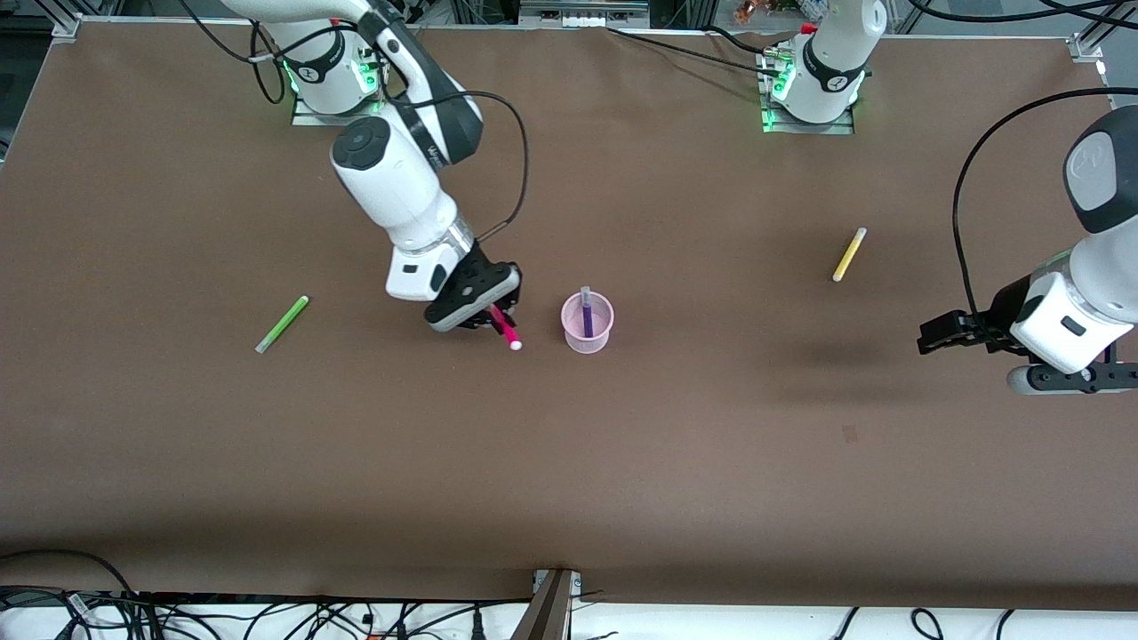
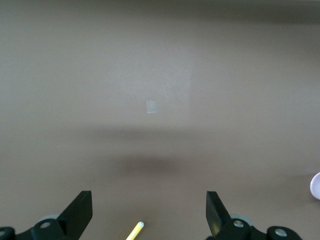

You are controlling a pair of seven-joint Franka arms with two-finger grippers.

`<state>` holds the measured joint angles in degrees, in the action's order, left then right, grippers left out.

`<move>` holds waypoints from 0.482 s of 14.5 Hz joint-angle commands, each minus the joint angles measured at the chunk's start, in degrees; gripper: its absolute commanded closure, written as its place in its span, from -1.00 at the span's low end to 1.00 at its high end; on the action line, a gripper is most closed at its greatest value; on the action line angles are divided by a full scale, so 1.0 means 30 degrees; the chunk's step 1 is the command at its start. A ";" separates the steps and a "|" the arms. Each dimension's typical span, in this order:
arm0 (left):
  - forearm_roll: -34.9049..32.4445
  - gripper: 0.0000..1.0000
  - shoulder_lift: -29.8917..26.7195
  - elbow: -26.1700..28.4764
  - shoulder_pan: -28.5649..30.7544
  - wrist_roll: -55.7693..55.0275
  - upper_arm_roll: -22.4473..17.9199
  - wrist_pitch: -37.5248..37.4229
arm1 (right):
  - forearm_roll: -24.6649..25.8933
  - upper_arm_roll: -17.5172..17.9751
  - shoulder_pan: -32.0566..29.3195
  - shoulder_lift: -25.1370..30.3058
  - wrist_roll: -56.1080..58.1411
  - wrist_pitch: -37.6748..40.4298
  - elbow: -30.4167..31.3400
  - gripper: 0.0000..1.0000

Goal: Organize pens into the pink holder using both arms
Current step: 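Lower the magenta marker into the pink cup with the right gripper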

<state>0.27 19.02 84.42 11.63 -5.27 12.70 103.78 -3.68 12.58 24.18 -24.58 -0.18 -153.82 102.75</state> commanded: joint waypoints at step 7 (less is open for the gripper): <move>0.0641 -1.00 -0.0364 0.0306 0.1162 0.0967 0.0043 0.1200 | 0.0026 -0.0384 0.2574 -0.5196 -0.0405 -0.2071 -0.6154 1.00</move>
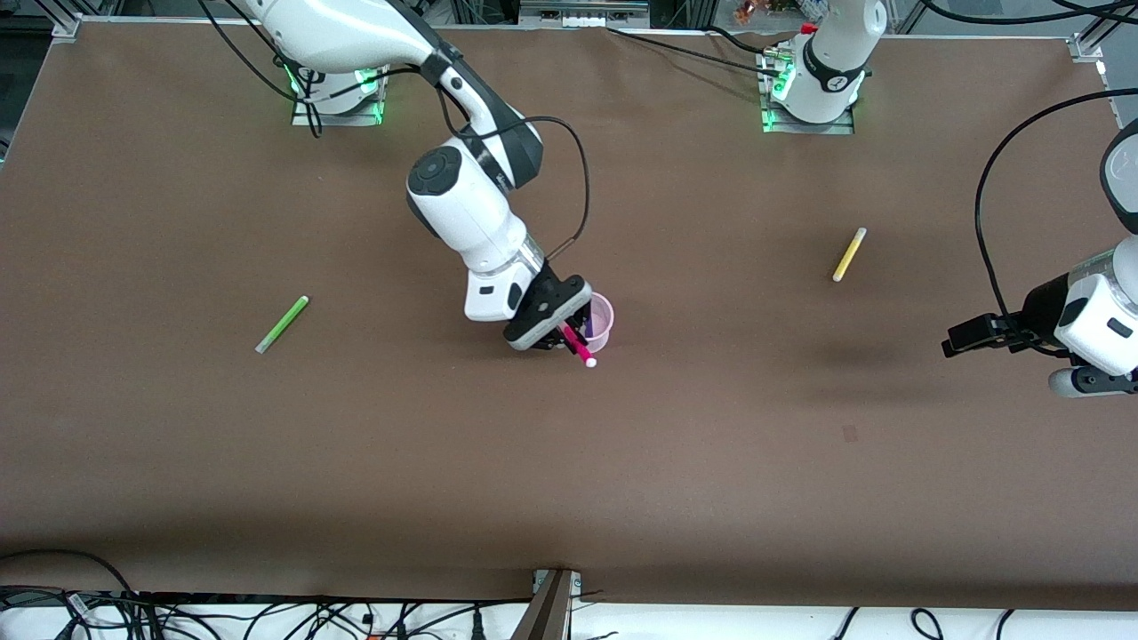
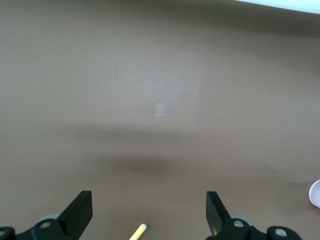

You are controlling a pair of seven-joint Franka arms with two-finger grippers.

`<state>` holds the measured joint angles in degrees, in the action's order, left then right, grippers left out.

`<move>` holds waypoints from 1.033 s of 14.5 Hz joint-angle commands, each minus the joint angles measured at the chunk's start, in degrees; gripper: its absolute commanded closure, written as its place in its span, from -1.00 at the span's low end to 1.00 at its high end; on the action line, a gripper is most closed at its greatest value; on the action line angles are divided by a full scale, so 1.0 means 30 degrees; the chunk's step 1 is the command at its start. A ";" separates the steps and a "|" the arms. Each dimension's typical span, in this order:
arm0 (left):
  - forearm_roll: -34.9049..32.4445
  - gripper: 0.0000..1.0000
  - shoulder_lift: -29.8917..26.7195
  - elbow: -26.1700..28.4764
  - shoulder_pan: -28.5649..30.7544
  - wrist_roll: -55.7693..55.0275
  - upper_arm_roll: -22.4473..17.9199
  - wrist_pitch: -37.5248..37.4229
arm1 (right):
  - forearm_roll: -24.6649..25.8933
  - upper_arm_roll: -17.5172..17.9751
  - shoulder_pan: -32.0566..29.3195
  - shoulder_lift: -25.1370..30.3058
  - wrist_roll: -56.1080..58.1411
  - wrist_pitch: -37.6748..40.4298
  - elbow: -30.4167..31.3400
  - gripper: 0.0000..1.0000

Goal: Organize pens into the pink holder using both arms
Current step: 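Lower the magenta marker into the pink cup with the right gripper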

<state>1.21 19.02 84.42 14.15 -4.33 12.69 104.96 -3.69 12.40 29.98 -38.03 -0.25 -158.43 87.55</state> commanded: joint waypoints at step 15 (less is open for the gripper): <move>-0.1781 -1.00 -0.1067 -0.0485 0.0880 0.0595 0.0398 0.0756 | -0.0119 -0.2961 0.3660 -0.0859 -0.1791 -0.6244 0.2160 1.00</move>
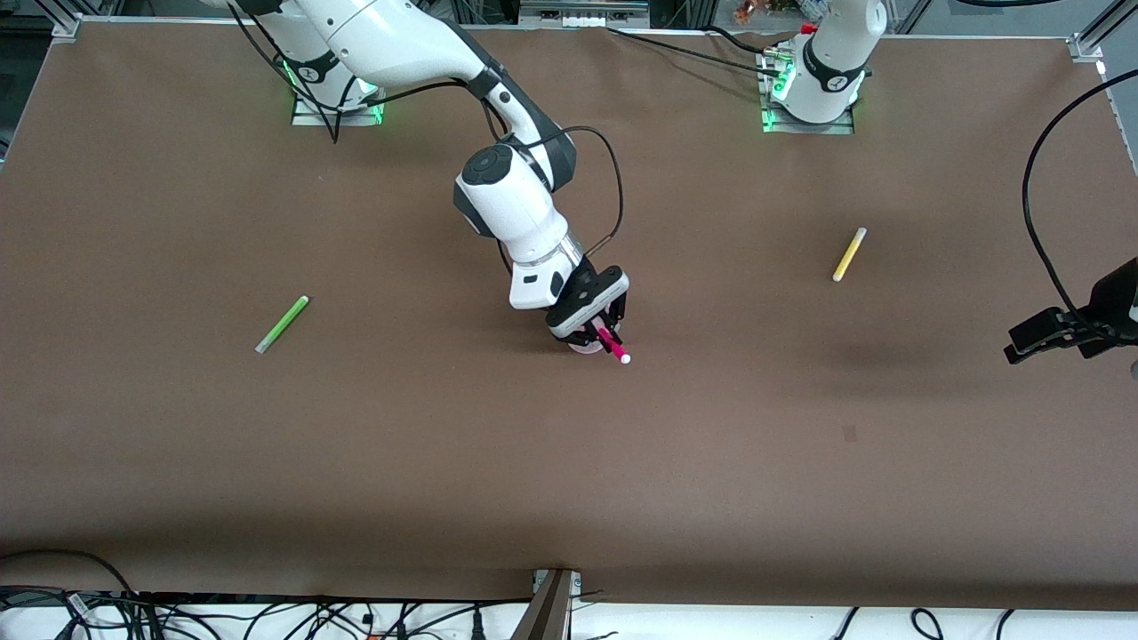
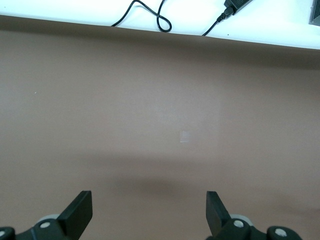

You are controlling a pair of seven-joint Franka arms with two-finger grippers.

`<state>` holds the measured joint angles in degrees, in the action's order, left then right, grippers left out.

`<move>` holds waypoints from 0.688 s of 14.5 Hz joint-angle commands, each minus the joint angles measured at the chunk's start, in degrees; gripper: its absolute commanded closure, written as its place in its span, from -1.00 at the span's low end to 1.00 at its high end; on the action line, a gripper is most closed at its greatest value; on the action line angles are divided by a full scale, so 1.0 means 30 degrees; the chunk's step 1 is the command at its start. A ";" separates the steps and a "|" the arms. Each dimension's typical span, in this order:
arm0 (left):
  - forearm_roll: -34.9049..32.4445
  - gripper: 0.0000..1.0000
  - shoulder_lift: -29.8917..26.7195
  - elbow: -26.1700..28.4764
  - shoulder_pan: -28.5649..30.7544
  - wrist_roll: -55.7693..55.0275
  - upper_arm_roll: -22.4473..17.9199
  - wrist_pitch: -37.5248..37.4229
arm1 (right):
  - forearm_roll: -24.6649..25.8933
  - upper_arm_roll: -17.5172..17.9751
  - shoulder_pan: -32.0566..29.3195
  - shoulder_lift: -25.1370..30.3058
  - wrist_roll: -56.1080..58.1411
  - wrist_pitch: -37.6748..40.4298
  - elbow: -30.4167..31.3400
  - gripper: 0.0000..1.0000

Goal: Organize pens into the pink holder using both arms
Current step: 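Lower the magenta marker into the pink cup with the right gripper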

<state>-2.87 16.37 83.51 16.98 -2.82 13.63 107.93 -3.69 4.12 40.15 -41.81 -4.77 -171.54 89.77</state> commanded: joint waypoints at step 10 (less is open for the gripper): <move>-0.0477 -1.00 -0.0242 -0.0269 -0.0093 -0.0317 0.0524 -0.1025 | -0.0175 -0.0552 0.0269 0.2861 -0.1017 -0.2582 0.3503 1.00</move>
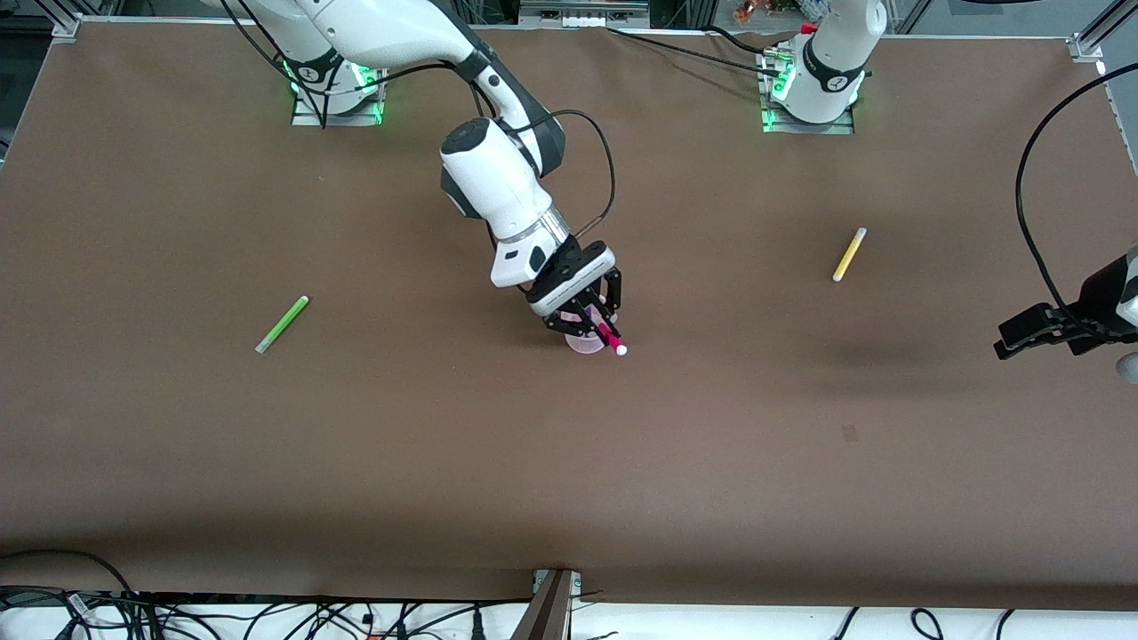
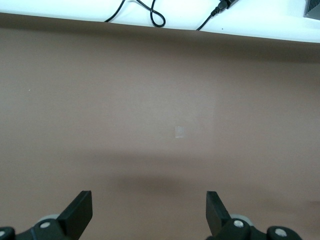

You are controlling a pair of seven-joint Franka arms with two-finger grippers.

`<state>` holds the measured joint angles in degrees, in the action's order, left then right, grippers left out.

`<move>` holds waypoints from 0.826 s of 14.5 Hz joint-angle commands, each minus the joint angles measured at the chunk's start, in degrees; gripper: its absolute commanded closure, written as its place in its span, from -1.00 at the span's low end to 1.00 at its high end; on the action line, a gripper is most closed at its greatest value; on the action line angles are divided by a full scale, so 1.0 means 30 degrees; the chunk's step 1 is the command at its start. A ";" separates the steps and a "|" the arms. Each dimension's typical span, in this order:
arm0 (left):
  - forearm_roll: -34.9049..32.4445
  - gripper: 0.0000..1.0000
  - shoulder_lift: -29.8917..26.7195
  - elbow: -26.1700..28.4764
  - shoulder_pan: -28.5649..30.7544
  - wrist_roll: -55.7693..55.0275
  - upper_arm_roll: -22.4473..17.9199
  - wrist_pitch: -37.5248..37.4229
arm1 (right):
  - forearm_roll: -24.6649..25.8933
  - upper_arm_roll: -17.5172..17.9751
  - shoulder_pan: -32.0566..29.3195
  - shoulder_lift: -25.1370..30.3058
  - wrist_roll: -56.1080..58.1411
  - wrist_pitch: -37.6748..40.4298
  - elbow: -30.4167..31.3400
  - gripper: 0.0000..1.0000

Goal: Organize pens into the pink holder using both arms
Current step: 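Lower the magenta marker into the pink cup with the right gripper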

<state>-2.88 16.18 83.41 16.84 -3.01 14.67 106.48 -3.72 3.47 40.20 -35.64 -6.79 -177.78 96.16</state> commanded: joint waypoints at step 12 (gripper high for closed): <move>-0.0477 -1.00 -0.0149 -0.0234 -0.0077 -0.0256 0.0148 -0.0514 | -0.0138 -0.0308 0.0516 0.0599 -0.0315 -0.6275 0.4540 1.00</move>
<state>-2.88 16.18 83.40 16.82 -3.15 15.14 106.11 -3.72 3.07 40.67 -34.79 -6.83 -195.43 108.47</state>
